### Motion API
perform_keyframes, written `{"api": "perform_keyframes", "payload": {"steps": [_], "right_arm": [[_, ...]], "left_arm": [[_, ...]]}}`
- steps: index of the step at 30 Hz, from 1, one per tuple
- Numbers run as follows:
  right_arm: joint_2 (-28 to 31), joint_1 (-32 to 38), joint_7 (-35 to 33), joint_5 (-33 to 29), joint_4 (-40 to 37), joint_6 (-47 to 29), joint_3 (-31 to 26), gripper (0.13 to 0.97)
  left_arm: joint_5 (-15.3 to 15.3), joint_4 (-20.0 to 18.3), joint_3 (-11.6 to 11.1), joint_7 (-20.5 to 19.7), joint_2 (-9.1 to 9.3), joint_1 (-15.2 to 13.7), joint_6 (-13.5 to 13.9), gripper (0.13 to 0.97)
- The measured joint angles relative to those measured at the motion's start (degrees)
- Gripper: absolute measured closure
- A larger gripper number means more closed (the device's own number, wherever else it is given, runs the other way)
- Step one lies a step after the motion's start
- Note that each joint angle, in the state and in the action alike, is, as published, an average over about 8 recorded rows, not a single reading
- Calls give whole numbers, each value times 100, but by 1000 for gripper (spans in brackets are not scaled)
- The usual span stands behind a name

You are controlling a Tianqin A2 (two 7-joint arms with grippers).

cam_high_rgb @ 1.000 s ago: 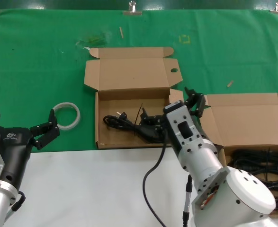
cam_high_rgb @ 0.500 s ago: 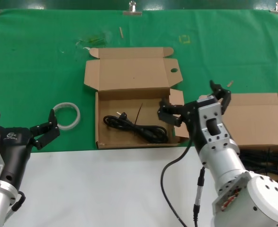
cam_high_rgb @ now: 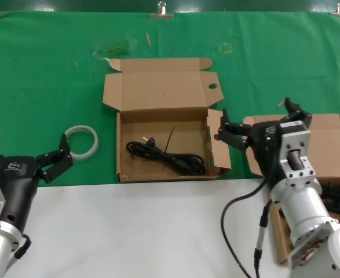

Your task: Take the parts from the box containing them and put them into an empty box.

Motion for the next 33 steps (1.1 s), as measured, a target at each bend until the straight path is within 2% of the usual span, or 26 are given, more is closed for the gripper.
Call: {"api": "perform_keyframes", "payload": {"steps": [24, 33], "right_arm": [[-1, -860, 2185, -1743, 127, -1369, 1527, 129], [-2, -968, 2459, -1961, 143, -1541, 1719, 129]], "left_arm": [[0, 0, 0, 0, 0, 0, 0, 132], [0, 0, 0, 0, 0, 0, 0, 132]]}}
